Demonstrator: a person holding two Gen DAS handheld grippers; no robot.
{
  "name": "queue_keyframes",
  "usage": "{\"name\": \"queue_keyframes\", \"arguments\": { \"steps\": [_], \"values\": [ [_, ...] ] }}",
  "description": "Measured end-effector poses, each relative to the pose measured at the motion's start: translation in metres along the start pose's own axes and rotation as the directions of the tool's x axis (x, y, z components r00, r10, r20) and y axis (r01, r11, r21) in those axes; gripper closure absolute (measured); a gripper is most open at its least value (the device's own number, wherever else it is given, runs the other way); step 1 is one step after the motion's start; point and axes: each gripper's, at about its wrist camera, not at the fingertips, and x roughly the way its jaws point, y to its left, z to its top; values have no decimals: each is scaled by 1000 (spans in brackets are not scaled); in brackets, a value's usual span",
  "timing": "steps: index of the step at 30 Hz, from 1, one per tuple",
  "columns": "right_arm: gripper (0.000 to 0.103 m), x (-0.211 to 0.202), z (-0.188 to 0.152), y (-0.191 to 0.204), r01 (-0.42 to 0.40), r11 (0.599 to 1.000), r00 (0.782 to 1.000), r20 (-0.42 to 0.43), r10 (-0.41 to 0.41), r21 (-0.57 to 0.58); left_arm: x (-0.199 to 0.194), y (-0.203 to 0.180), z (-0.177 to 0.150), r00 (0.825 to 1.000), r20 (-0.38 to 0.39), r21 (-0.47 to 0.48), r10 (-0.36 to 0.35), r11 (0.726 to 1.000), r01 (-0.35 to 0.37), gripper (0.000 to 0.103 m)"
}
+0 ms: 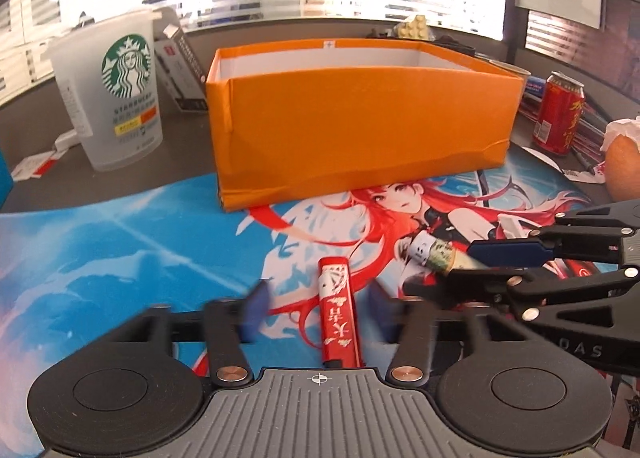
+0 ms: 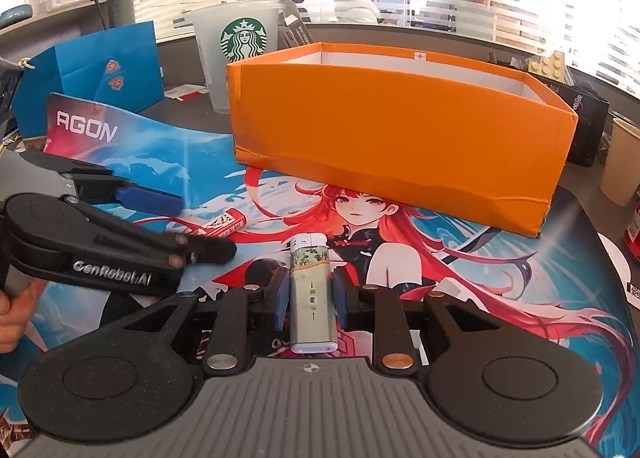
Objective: Organize rigid objects
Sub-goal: 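Grasp the red lighter with the left tool while the right tool grasps the white-green lighter, then carry the red lighter with the left tool while the right tool carries the white-green lighter over the box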
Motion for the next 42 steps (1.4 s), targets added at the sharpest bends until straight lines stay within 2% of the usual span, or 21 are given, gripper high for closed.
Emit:
{"name": "queue_keyframes", "arguments": {
  "steps": [3, 5, 7, 8, 9, 12, 18, 28, 42],
  "values": [
    [61, 1, 0, 2, -26, 1000, 1000, -3, 26, 4, 0, -3, 0, 1000, 8, 5, -3, 1000, 3, 83],
    [60, 3, 0, 8, -16, 1000, 1000, -7, 16, -25, -1, -6, 0, 1000, 13, 7, 5, 1000, -5, 84],
    [62, 3, -2, 14, 7, 998, 1000, -6, -8, -57, -1, -6, -1, 1000, 12, -4, 7, 1000, -7, 86],
    [70, 2, -2, 15, 4, 999, 1000, -5, -4, -54, -2, -6, 0, 1000, 9, -13, 3, 1000, -3, 86],
    [82, 1, -2, 15, 2, 999, 1000, -2, -2, -54, -2, -5, 0, 1000, 5, -24, -3, 1000, 3, 86],
    [82, 1, -3, 17, 18, 998, 1000, 3, -18, -64, -5, 0, 2, 999, -13, -68, -38, 997, 37, 86],
    [82, -2, -2, 12, 15, 1000, 1000, 10, -15, -26, -15, 5, 4, 1000, -1, -92, -26, 995, 26, 87],
    [82, -18, 9, 0, -10, 999, 998, 61, 8, 35, -15, 11, 26, 999, 37, -108, -5, 994, 9, 87],
    [82, -35, 22, -1, -10, 1000, 994, 105, 7, 28, -32, 11, 42, 996, 90, -90, 5, 996, 3, 88]
  ]
}}
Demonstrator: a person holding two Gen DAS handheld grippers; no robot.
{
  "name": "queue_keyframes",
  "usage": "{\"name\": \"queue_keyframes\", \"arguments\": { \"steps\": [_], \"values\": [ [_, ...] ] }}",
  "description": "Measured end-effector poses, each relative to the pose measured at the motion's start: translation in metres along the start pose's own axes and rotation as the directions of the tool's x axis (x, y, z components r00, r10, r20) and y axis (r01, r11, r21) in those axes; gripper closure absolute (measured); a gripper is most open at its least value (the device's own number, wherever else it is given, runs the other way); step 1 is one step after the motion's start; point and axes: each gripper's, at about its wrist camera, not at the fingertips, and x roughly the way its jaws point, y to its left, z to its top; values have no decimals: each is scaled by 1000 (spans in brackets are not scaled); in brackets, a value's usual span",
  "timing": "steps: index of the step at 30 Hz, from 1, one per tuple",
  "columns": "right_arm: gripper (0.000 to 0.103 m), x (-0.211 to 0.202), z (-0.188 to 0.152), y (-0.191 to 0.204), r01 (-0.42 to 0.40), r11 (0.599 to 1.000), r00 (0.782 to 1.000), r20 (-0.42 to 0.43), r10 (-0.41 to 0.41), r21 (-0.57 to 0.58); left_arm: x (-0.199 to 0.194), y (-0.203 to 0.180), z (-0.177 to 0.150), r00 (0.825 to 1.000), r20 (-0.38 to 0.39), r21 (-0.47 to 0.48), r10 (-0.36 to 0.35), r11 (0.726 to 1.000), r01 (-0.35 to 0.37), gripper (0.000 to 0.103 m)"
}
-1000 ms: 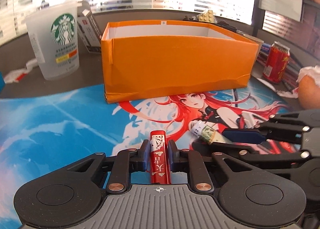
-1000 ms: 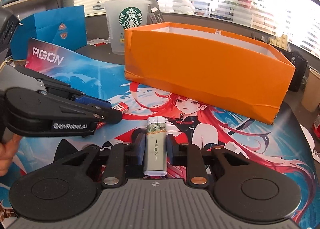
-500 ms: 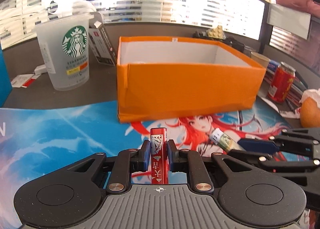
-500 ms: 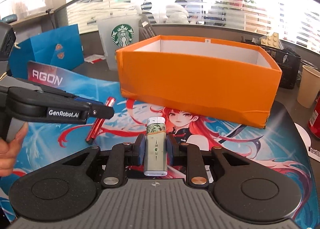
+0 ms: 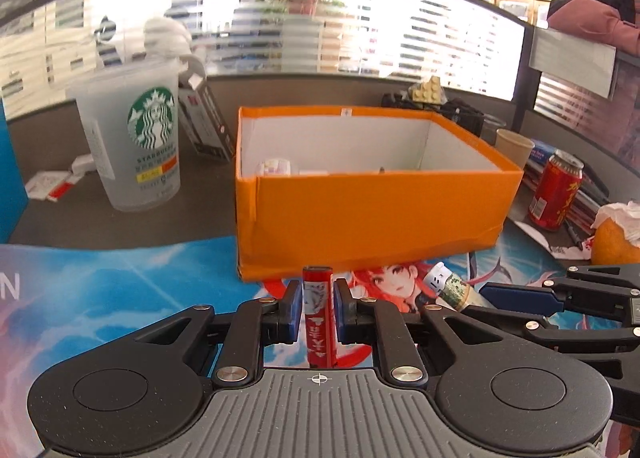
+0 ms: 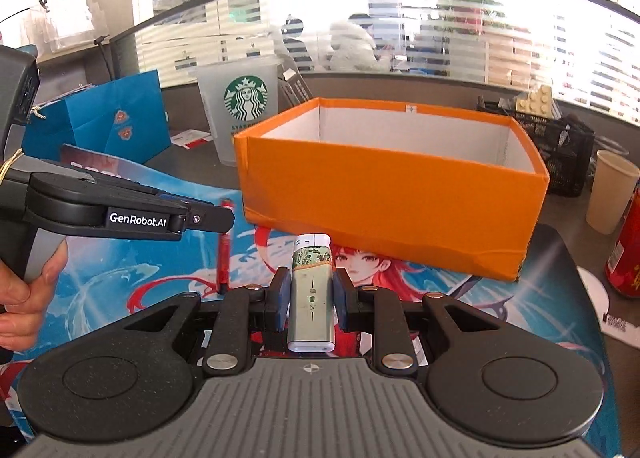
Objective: Organize rigid objects
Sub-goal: 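Carry the red lighter with the left tool while the right tool carries the white-green lighter over the box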
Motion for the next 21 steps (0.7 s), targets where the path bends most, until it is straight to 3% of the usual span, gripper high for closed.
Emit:
{"name": "queue_keyframes", "arguments": {
  "steps": [10, 14, 17, 21],
  "values": [
    [82, -15, 22, -7, 20, 1000, 998, 66, -19, -8, -13, 1, 20, 999, 52, 11, 12, 1000, -12, 88],
    [82, -4, 14, -6, 4, 1000, 1000, 28, -4, -5, -3, 8, 8, 1000, 4, -6, 17, 1000, -17, 88],
    [82, 12, 1, -4, -14, 1000, 1000, -27, 14, 2, 15, 11, -5, 998, -68, -54, -20, 998, 16, 88],
    [82, 25, -10, -3, -12, 1000, 998, -67, 13, 4, 30, 3, -10, 997, -81, -42, -16, 999, 13, 87]
  ]
}}
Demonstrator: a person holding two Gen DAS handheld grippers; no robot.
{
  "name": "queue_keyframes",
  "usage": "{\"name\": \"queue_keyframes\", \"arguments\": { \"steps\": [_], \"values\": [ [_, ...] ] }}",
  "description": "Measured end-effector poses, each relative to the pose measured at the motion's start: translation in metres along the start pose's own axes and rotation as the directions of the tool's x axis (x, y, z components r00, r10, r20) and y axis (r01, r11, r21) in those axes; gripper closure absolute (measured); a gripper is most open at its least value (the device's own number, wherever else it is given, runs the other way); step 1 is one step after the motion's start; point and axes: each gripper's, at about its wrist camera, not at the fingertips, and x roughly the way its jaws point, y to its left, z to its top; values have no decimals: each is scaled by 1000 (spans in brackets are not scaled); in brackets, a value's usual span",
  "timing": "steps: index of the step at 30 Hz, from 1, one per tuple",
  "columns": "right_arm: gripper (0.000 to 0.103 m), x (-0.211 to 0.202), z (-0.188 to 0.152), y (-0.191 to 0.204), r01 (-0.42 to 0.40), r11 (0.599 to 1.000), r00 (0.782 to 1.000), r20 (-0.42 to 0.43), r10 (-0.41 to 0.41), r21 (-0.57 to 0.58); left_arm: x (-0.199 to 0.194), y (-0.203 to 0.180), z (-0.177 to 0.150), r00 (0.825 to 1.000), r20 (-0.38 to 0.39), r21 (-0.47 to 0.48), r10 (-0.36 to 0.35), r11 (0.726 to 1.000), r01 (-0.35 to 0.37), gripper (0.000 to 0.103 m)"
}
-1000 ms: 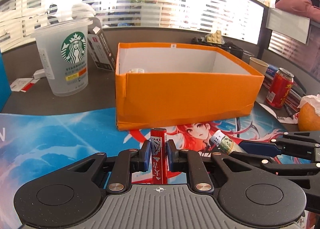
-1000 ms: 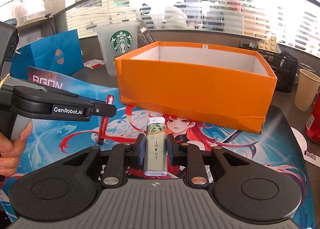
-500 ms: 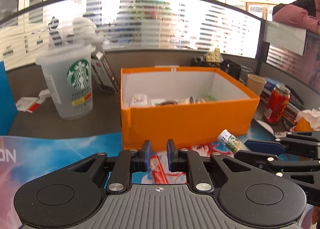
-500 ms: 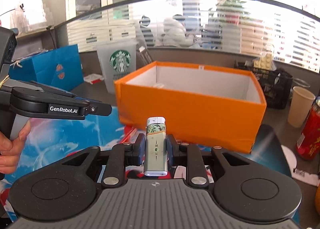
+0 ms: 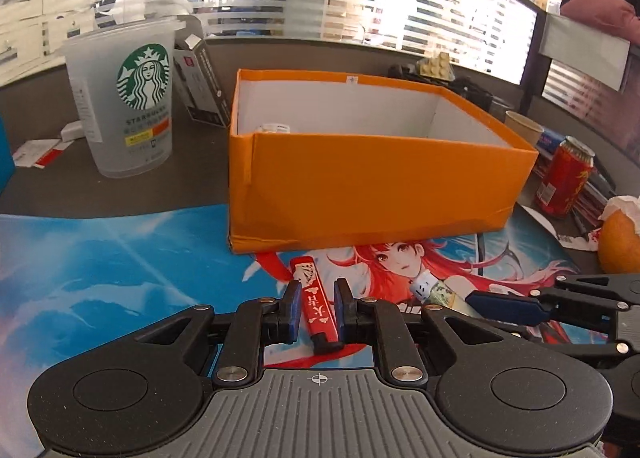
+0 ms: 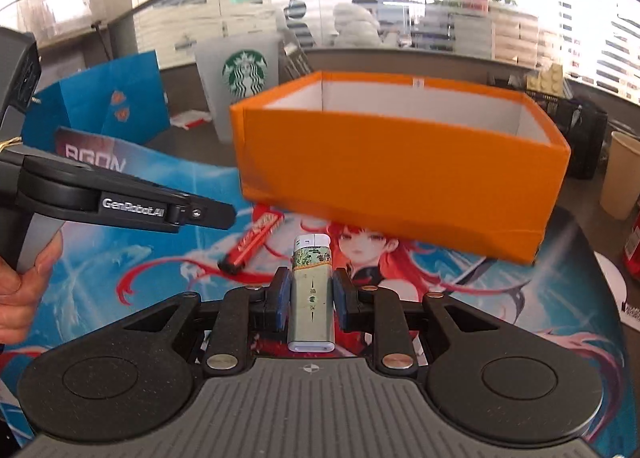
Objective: Organize rigid objects
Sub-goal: 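Carry the red lighter with the left tool while the right tool carries the white-green lighter over the box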
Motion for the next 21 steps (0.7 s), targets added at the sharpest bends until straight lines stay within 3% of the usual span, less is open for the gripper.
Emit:
{"name": "queue_keyframes", "arguments": {
  "steps": [6, 9, 11, 12, 14, 15, 17, 18, 19, 21],
  "values": [
    [82, 5, -5, -5, 21, 1000, 1000, -20, -21, -5, 25, 3, -2, 998, -43, -24, 45, 999, -46, 83],
    [82, 6, -6, -9, 15, 1000, 1000, -22, -15, 3, 31, 0, -3, 998, -56, -30, 35, 999, -37, 72],
    [82, 8, -7, -11, 10, 1000, 1000, -27, -10, 9, 34, -4, -3, 998, -56, -16, 32, 999, -32, 58],
    [82, 9, -7, -12, 7, 1000, 1000, -30, -7, 11, 36, -6, -4, 998, -57, -8, 33, 999, -33, 45],
    [82, 11, -8, -13, 4, 1000, 999, -34, -3, 16, 39, -11, -5, 998, -53, 1, 34, 999, -34, 37],
    [82, 11, -8, -13, 3, 1000, 999, -35, -2, 16, 40, -13, -5, 998, -48, 12, 45, 999, -44, 39],
    [82, 10, -9, -14, 2, 1000, 999, -35, -2, 19, 42, -15, -6, 998, -27, 20, 51, 999, -51, 53],
    [82, 10, -9, -14, 2, 1000, 999, -33, -1, 20, 41, -14, -7, 998, -13, 17, 66, 998, -66, 82],
    [82, 9, -9, -14, 3, 1000, 1000, -30, -2, 21, 40, -11, -7, 997, -8, 8, 71, 997, -71, 87],
    [82, 7, -9, -15, 2, 1000, 1000, -26, -1, 22, 38, -5, -8, 999, -7, -28, 43, 999, -43, 87]
  ]
}}
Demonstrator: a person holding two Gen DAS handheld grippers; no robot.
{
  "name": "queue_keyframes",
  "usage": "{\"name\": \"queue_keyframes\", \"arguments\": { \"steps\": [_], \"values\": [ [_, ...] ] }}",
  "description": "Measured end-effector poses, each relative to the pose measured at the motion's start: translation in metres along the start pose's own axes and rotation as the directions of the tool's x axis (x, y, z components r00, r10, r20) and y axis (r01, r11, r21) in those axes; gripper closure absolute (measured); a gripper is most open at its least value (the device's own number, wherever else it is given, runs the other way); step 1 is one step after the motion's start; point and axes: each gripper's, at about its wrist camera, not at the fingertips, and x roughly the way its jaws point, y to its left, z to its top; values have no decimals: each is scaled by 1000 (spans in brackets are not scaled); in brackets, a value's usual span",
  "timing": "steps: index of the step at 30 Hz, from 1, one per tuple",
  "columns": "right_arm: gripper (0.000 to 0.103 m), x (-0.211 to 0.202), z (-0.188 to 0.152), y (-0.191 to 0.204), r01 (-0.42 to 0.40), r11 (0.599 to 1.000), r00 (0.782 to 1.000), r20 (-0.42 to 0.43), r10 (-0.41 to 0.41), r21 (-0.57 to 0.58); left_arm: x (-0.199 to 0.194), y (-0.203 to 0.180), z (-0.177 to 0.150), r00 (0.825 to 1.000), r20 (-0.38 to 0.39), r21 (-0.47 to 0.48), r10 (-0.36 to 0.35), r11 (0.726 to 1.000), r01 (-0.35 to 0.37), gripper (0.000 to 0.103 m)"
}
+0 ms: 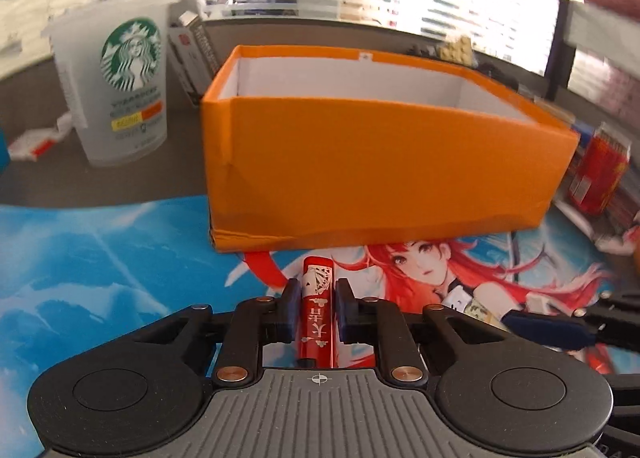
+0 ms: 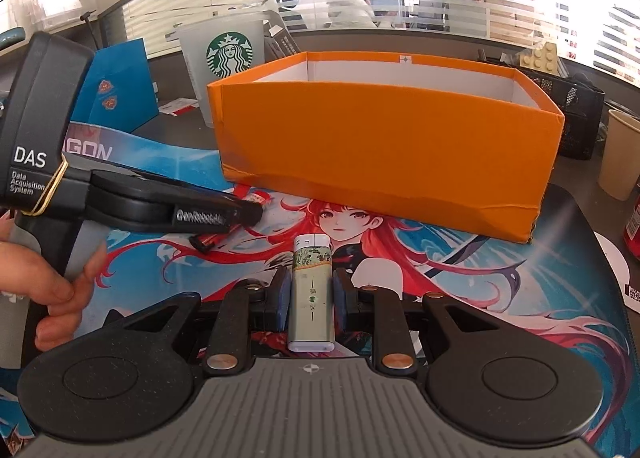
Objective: Organize rigid objects
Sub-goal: 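Carry the red lighter with the left tool while the right tool carries the white-green lighter over the box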
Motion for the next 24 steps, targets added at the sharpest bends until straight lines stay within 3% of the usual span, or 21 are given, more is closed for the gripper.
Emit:
{"name": "queue_keyframes", "arguments": {
  "steps": [6, 10, 24],
  "values": [
    [82, -4, 2, -2, 2, 1000, 1000, 13, -2, 4, -9, -5, -2, 1000, -9, 15, -19, 1000, 19, 87],
    [82, -13, 7, -1, 10, 1000, 999, 38, -10, 1, -29, -5, 5, 999, 34, 19, -29, 999, 28, 87],
    [82, -45, 54, -2, 43, 999, 984, 175, -39, -23, -81, -9, 71, 980, 187, 72, -63, 996, 50, 87]
  ]
}}
